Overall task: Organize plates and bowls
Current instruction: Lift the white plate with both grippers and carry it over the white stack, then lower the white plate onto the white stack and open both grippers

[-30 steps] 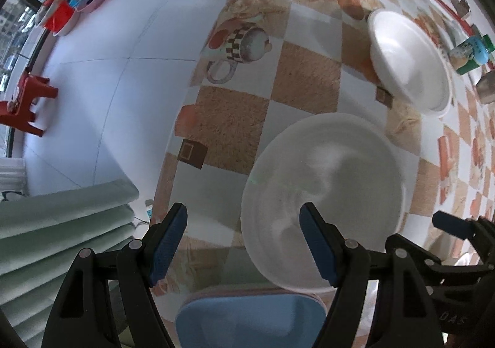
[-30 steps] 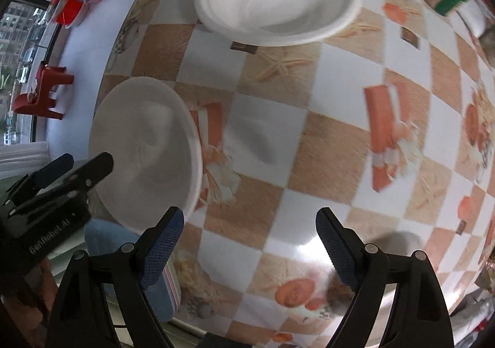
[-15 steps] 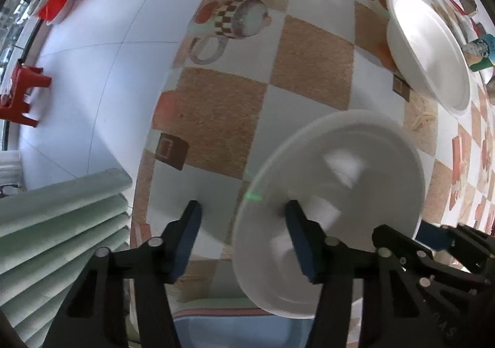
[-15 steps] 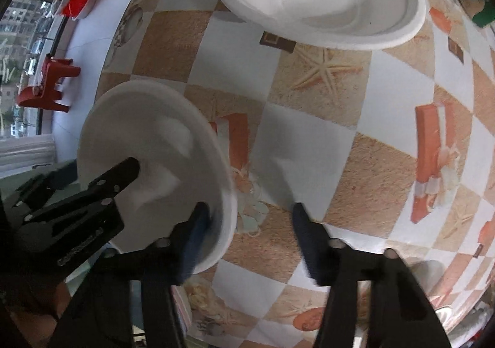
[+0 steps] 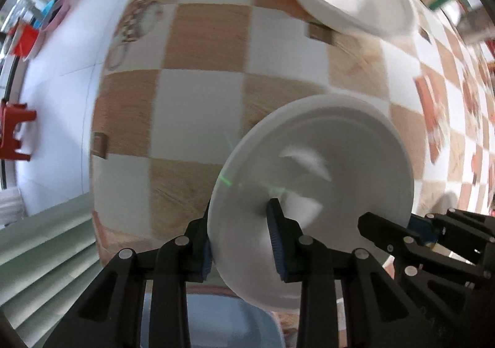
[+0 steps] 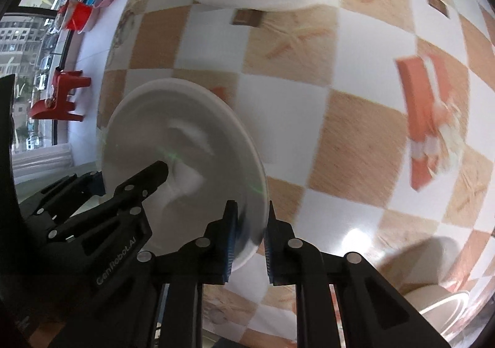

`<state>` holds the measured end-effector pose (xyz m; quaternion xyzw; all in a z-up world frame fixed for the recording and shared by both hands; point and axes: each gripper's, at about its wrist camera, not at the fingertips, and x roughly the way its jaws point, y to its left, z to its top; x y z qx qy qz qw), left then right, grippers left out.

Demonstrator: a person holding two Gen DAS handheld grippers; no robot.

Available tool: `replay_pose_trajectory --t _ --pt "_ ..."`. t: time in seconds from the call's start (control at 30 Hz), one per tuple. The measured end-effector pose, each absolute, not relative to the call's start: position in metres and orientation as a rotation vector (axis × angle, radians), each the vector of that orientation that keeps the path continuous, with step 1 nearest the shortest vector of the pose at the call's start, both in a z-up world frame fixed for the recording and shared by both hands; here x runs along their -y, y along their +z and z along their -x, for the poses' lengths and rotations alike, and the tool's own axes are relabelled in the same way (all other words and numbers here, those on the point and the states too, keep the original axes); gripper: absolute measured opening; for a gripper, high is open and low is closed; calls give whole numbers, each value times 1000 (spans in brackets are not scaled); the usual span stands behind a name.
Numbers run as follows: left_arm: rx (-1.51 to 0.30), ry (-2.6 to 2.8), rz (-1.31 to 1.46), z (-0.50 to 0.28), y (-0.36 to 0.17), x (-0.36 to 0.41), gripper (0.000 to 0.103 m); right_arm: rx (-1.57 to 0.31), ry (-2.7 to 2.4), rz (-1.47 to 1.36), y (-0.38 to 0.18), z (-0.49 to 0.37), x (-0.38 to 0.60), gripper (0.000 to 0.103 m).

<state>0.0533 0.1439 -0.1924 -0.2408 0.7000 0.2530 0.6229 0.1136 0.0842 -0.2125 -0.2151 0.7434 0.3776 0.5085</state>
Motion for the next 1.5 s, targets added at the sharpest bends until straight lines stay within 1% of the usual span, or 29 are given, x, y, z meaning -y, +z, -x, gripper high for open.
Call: replay_pose_trajectory --t 0.33,0.63,0.8,0.87,1.0,1.23,1.5 --pt "-1638 496 504 -70 -192 -82 34 -1814 843 497 -203 -120 -25 18" --pt "-1569 520 505 -58 -154 -58 34 -1814 839 435 -178 -133 15 18" --pt "-1536 490 504 -19 -130 -73 34 -1776 842 433 -152 -142 38 18" --pt "-1530 466 491 -18 -120 -69 34 -1765 836 425 -144 -142 48 18" --pt "-1535 381 445 -47 -103 -40 34 -1750 807 395 -127 -156 91 18" --pt "-1546 231 339 -91 -104 23 34 -1739 682 301 -106 -169 151 18" --pt "-1589 129 260 -118 -118 57 34 -1735 549 224 -100 -184 199 18"
